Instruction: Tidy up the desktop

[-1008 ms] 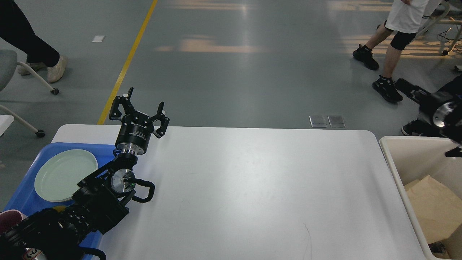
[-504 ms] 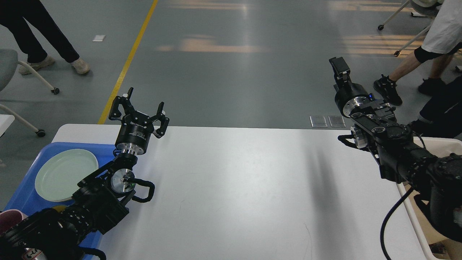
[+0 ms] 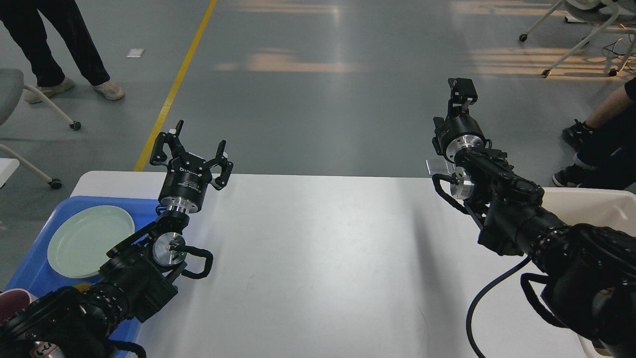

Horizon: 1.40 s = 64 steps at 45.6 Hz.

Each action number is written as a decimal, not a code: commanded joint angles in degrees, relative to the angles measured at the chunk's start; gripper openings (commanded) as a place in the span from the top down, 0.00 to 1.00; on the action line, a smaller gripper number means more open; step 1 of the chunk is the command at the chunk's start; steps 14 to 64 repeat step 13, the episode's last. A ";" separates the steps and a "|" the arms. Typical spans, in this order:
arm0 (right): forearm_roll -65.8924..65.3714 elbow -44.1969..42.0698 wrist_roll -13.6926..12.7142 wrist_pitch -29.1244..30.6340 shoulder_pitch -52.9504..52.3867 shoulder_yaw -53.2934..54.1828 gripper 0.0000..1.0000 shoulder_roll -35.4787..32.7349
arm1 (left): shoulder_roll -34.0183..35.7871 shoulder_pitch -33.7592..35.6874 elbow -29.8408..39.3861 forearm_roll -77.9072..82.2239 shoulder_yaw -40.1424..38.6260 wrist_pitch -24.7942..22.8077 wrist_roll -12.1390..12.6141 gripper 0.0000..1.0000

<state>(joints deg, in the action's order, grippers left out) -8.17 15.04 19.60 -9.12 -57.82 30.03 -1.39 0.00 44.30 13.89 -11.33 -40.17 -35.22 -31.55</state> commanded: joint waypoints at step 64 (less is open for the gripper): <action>0.00 0.07 0.00 0.33 1.22 0.46 0.00 -1.33 | 0.00 0.00 0.00 -0.01 0.00 -0.02 0.00 0.04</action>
